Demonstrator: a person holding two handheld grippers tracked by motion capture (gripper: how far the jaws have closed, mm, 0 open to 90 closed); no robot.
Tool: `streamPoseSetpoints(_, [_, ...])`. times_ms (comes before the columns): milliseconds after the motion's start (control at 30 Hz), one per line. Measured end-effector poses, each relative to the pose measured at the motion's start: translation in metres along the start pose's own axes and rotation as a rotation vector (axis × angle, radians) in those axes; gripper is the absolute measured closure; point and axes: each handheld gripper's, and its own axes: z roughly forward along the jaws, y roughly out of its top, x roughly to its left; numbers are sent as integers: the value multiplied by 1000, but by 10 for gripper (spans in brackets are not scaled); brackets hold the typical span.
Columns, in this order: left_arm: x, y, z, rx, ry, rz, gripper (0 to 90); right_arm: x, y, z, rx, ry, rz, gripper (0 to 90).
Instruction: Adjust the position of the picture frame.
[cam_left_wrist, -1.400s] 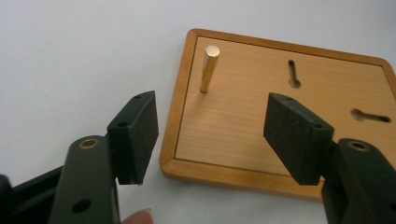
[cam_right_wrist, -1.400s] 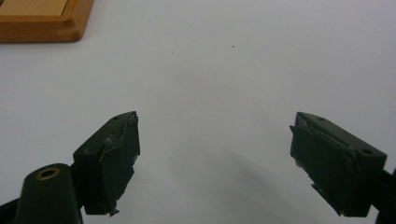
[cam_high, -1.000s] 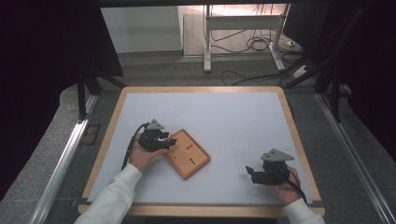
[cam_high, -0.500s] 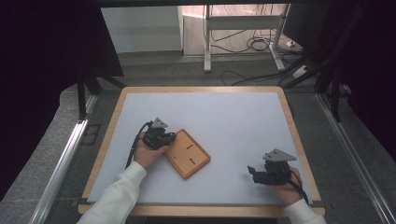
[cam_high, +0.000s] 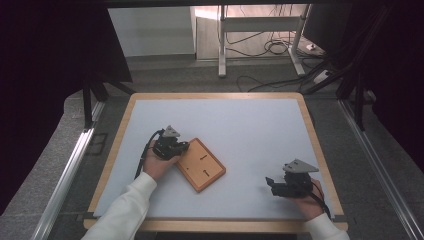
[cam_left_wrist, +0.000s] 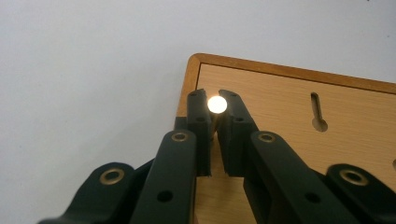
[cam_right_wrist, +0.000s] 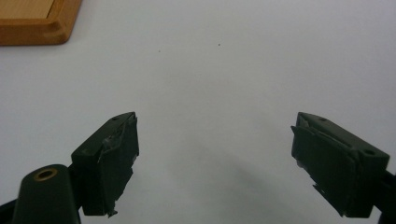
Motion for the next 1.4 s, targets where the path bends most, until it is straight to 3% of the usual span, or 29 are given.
streamPoseSetpoints(167, [-5,3,-1,-4,-7,28,850,-1,0,-1,-3,2,5,152])
streamPoseSetpoints(500, [-8,6,1,10,-53,43,850,-1,-1,0,1,2,5,152])
streamPoseSetpoints(733, [-8,13,0,-5,-105,25,851,-1,-1,0,2,3,5,152])
streamPoseSetpoints(1100, [-16,21,2,14,-122,50,851,-1,-2,0,2,4,7,152])
streamPoseSetpoints(1400, [-27,37,9,11,-145,79,851,-2,-2,0,1,5,6,152])
